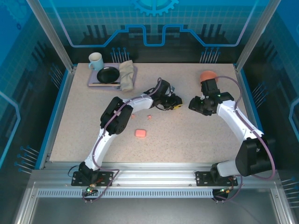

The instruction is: Insert the wireless bluetooth earbuds into the charging case

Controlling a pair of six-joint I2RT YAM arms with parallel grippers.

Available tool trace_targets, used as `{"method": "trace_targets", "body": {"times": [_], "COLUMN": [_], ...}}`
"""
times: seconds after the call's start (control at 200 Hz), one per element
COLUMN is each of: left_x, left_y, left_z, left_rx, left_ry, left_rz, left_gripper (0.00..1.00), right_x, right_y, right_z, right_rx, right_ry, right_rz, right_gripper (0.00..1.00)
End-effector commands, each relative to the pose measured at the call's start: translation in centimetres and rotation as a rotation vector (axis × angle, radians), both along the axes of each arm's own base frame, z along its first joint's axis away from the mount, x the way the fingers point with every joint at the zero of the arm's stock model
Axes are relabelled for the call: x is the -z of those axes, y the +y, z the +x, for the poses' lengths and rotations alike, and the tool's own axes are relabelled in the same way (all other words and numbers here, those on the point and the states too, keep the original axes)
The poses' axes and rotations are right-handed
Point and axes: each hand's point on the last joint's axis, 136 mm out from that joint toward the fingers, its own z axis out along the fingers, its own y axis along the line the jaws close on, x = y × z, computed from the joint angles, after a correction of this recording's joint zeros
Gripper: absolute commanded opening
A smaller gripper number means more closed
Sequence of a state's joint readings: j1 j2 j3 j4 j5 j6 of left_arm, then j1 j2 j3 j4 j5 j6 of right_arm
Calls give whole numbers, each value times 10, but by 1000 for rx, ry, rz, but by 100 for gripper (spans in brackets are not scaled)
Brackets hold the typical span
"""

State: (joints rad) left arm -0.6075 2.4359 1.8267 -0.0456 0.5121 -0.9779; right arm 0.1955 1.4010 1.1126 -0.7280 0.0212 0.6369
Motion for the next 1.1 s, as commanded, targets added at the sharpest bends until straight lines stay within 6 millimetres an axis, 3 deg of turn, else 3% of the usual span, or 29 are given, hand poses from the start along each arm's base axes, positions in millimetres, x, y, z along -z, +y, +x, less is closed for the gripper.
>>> {"method": "trace_targets", "body": {"times": [0.0,0.185,0.25,0.41,0.425,0.44,0.615,0.74,0.965,1.095], "left_x": [18,30,30,13,9,7,-53,-97,-154,-166], "left_y": [5,10,12,20,20,22,38,67,165,228], "left_z": [-13,-17,-18,-22,-22,-22,-26,-29,-41,-50], "left_rx": [-10,-9,-16,-10,-9,-9,4,-37,-216,-332], "left_ry": [141,207,219,202,193,187,55,-55,-230,-277], "left_rz": [91,150,163,209,212,219,243,258,332,376], "left_gripper": [16,32,52,85,94,98,99,99,99,99], "right_x": [1,-3,-8,-20,-22,-23,-39,-40,-15,2], "right_y": [-1,-1,-1,1,1,1,10,26,81,122], "right_z": [-1,-6,-7,-10,-11,-12,-30,-47,-66,-69], "right_rx": [14,10,8,-2,-3,-3,-37,-60,-121,-164], "right_ry": [-7,-20,-27,-54,-57,-59,-84,-88,-31,17], "right_rz": [17,22,25,32,33,34,28,17,-46,-102], "right_gripper": [48,51,55,59,59,59,64,70,77,82]}}
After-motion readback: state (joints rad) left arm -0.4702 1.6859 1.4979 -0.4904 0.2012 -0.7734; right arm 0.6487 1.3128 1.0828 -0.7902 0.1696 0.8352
